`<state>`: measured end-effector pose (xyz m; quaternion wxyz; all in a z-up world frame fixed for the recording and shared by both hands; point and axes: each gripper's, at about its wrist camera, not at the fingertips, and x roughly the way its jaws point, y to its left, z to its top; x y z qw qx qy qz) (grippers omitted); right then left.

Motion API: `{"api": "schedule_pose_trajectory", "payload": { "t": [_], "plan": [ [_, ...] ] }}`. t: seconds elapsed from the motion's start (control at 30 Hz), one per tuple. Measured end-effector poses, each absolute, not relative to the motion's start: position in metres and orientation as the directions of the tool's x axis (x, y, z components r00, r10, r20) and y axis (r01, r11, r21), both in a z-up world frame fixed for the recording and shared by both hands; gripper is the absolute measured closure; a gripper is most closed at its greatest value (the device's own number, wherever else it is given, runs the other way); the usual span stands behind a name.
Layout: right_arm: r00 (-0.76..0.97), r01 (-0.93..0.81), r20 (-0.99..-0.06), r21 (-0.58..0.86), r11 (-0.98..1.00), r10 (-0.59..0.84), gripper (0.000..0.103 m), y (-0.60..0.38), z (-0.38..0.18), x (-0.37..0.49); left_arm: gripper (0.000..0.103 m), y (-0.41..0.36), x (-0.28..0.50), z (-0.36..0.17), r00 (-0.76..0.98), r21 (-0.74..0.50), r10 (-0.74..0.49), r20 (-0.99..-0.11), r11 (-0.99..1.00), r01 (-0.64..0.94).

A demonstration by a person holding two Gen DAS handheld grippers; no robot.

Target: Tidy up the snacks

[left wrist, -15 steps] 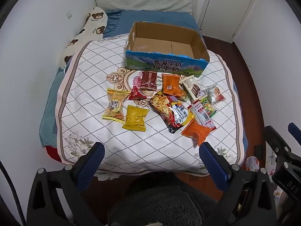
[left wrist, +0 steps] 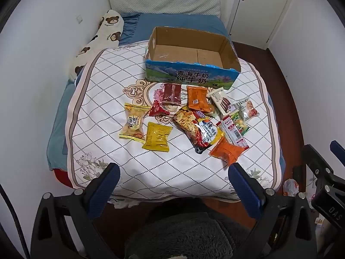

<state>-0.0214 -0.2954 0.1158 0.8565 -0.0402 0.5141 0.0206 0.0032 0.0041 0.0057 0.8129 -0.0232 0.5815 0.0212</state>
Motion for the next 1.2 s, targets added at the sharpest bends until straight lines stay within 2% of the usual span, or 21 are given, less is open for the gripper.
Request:
{"api": "schedule_pose_trajectory", "payload": {
  "t": [1.2],
  "plan": [
    [0.484,-0.057,-0.875,-0.023,0.998,0.008,0.0,-0.2975,0.1215,-0.0298,0.0,-0.0032,-0.0037,0.0115,0.354,0.009,0.022,-0.935,0.999,-0.039]
  ]
}}
